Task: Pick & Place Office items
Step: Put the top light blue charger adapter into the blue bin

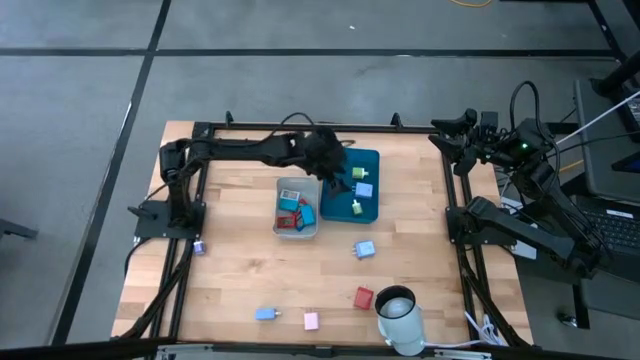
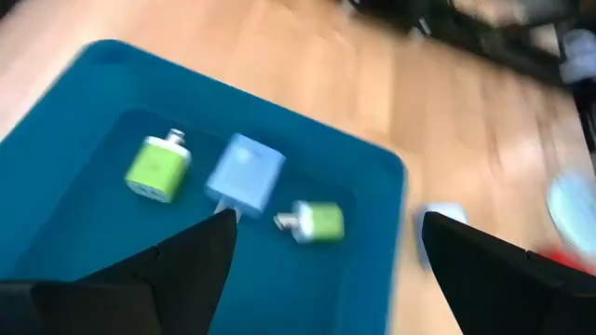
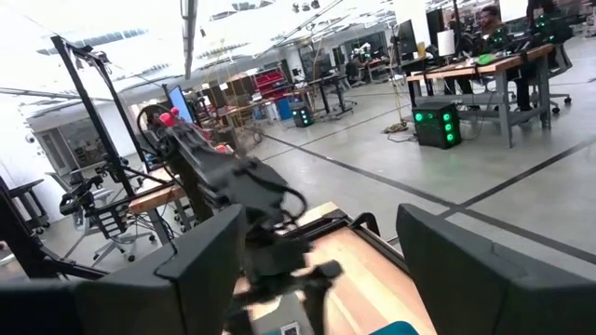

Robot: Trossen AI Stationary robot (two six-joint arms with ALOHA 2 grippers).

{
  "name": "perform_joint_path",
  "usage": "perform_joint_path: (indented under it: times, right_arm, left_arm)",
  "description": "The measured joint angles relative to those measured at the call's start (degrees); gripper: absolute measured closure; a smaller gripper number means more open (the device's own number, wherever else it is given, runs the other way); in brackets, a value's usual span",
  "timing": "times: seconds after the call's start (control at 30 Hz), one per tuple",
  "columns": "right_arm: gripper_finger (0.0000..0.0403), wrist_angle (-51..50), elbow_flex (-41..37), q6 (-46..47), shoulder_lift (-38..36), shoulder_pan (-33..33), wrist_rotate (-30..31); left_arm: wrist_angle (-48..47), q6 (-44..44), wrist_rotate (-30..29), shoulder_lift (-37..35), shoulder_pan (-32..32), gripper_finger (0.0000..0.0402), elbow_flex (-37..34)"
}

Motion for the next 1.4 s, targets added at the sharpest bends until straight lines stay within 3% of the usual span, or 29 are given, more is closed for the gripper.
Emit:
perform_joint_path:
  times: [0.07,0.23,0.63,0.93,1.13,1.4]
  right_arm:
    - [0.0119,0.0,0.0,-0.02,0.0,0.01,0.0]
    - [0.0119,0.01,0.0,-0.02,0.0,-0.01,0.02]
    - [0.0119,1.8,0.02,2.37,0.0,0.04,-0.69]
    - [0.0119,19.01,0.13,16.78,0.45,0.72,-3.49]
    - [0.0119,19.54,0.09,19.11,6.19,4.89,-9.11]
    - [0.0119,25.69,0.0,18.1,15.81,13.69,-16.36]
  left_arm:
    - [-7.33,2.66,-0.47,0.12,-1.57,0.0065,5.03]
    - [-12.03,1.16,0.95,2.5,-5.34,0.0065,10.52]
    - [-12.31,-4.06,-3.05,5.0,-10.56,0.0082,10.76]
    - [-9.91,-6.92,-7.92,3.7,-8.98,0.0089,10.69]
    - [-1.17,-9.16,-10.71,-3.15,-5.2,0.0089,11.74]
    - [5.72,-2.08,-22.8,-20.7,-1.83,0.0089,12.25]
